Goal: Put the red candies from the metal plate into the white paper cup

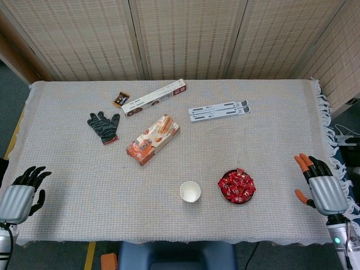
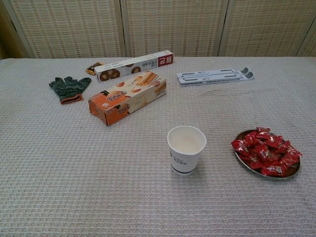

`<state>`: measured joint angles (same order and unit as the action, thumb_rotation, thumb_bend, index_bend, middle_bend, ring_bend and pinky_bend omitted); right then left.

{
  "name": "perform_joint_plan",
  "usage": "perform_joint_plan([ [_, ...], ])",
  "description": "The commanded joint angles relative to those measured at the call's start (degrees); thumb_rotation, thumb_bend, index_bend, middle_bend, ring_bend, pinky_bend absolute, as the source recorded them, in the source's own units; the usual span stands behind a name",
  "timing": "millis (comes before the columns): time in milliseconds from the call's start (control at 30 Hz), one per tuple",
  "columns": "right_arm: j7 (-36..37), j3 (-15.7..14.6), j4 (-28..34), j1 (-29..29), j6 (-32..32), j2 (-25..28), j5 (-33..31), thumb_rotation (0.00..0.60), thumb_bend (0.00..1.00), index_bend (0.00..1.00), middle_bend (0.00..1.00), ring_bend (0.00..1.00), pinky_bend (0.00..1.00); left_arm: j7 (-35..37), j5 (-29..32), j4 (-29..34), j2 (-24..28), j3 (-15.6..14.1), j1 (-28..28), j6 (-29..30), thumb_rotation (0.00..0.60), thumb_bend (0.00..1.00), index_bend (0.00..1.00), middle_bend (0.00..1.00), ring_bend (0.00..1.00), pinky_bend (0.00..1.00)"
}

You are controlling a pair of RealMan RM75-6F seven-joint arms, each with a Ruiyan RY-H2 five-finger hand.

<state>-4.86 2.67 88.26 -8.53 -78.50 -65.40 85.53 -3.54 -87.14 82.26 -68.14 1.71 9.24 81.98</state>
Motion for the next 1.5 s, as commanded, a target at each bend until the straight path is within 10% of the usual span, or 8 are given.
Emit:
perform_joint_plan([
  [33, -0.80, 0.25, 0.04, -0.47, 1.51, -0.63, -1.32, 0.600, 0.20, 0.00, 0.46, 0.39, 0.55, 0.76, 0.44, 1.42, 1.03, 0.15, -0.19, 0.12, 0.600, 0.62, 0.20, 0.11, 0.08, 0.29],
  [300, -5.10, 2.25, 3.51, -5.06, 7.88, -0.23, -3.98, 0.600, 0.20, 0.12, 0.71, 0.60, 0.81, 2.81, -0.43, 3.84, 2.82, 0.20, -1.14, 2.39, 0.600, 0.62, 0.20, 0.11, 0.08, 0.30],
  [733, -12.25, 6.02, 2.66, -16.86, 26.64, -6.45, -18.30, 0.600, 0.16, 0.12, 0.74, 0.63, 0.82, 1.39, 1.11, 7.21, 4.70, -0.26, -1.34, 0.39, 0.600, 0.62, 0.23, 0.11, 0.08, 0.30],
  [1500, -11.05, 2.30, 7.26, -20.39, 31.03, -3.72, -21.35, 0.600, 0.12, 0.39, 0.80, 0.68, 0.85, 4.46, 2.14, 8.13, 6.07, 0.90, -2.11, 1.80, 0.600, 0.62, 0.25, 0.11, 0.08, 0.30],
])
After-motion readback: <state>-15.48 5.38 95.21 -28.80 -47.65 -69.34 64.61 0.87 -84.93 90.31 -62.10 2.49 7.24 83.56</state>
